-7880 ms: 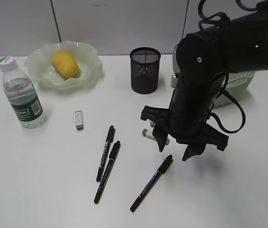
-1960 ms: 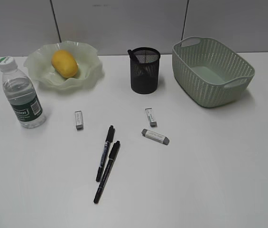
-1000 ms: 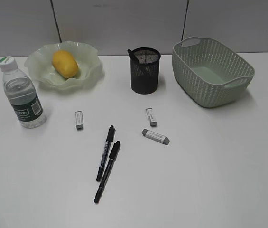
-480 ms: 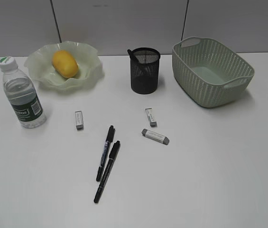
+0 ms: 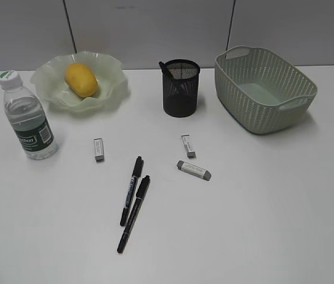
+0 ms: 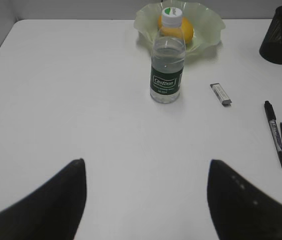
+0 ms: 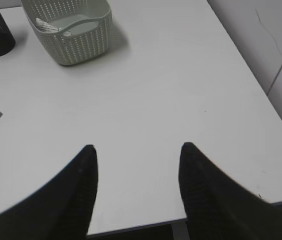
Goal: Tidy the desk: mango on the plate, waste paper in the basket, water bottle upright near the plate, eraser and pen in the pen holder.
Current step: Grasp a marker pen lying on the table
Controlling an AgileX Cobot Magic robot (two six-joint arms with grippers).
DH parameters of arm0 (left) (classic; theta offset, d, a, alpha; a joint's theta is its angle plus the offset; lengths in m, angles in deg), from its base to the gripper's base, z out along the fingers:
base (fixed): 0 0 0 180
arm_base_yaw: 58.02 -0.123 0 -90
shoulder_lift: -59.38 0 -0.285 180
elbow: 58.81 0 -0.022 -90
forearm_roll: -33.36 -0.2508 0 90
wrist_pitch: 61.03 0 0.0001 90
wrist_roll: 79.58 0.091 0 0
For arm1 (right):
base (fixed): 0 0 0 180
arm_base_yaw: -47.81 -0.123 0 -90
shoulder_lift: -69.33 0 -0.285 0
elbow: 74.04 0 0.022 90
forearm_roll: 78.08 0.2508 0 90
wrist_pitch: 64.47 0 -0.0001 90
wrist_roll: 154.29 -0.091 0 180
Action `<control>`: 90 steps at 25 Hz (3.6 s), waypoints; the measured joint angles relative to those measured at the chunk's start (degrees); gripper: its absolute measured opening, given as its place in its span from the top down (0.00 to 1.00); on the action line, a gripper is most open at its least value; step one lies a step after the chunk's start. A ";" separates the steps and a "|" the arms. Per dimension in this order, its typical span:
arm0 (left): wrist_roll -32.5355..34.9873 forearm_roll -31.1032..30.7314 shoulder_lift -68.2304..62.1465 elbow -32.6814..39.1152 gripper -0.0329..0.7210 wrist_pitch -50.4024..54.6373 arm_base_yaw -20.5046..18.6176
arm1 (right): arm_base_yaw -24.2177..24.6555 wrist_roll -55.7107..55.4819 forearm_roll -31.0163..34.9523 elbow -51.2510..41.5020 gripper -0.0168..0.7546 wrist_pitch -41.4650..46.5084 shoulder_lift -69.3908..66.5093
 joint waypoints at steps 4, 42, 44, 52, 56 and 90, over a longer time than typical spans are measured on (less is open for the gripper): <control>0.00 0.00 0.00 0.00 0.20 0.00 0.00 | -1.33 0.00 0.03 0.00 0.43 0.00 0.00; 0.00 -1.73 0.00 0.00 0.20 0.00 0.00 | -1.39 0.09 0.05 0.00 0.43 0.00 0.00; 0.00 -2.11 0.00 0.00 0.20 0.00 0.00 | -1.39 0.09 0.05 0.00 0.43 0.00 0.00; 0.00 -1.18 -6.72 -0.77 0.20 -1.21 0.00 | -1.39 0.04 0.05 0.00 0.43 0.00 0.00; -1.05 -0.15 -21.39 -4.90 0.20 -6.39 0.00 | -1.39 0.04 0.05 0.00 0.43 0.00 0.00; -32.72 -10.57 -114.75 -48.83 0.29 -17.61 39.93 | -1.39 0.08 0.10 0.00 0.43 0.00 0.00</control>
